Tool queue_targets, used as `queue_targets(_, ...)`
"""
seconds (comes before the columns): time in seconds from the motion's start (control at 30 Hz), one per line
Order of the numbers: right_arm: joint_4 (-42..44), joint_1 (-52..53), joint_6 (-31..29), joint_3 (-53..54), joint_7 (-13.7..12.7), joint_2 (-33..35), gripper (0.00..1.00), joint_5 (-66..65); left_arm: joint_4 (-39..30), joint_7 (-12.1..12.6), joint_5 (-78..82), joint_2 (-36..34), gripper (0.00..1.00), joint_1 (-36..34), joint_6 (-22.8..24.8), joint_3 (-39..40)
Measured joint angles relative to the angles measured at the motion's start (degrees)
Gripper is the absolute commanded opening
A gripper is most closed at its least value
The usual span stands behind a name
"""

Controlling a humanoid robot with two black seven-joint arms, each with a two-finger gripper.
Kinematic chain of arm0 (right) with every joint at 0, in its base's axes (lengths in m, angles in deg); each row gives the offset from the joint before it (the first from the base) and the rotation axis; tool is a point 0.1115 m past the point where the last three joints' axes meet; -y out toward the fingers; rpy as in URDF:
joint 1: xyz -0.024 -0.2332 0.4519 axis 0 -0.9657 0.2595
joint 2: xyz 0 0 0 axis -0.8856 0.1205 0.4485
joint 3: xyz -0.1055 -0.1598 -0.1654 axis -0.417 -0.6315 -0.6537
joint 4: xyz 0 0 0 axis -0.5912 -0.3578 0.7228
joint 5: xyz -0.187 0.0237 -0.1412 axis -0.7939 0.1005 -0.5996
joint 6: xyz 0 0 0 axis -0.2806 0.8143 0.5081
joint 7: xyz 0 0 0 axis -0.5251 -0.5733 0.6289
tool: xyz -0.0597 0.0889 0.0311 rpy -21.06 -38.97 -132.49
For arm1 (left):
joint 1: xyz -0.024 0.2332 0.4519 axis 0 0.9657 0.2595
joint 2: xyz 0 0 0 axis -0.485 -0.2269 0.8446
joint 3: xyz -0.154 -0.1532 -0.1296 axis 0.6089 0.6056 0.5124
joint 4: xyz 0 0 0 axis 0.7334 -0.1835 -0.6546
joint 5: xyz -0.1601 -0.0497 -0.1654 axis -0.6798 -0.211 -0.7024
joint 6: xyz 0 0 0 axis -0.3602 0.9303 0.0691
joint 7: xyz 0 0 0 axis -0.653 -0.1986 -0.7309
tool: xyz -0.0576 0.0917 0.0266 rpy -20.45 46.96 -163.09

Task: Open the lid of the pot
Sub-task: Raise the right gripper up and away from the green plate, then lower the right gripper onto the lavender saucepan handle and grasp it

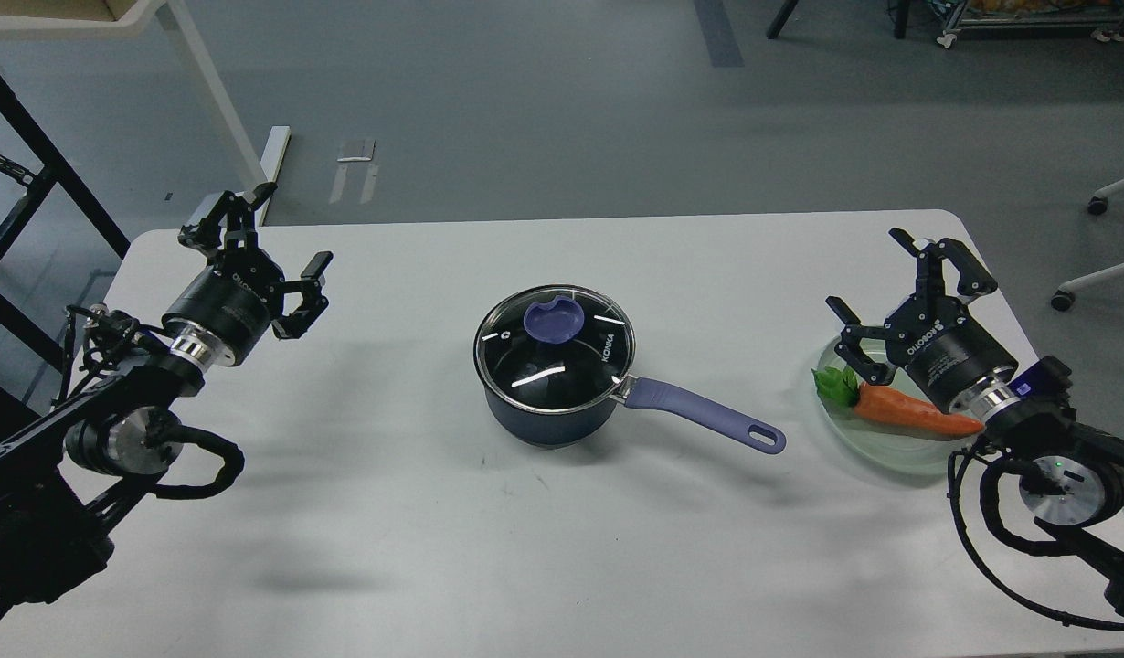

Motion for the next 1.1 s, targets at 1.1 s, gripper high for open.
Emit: queue_targets(1.1,-27.5,46.8,13.8,-37.8,0.0,16.4,0.98,-97.1,-14.0,-4.2,7.8,-2.9,0.99,-4.4,-3.0,-0.8)
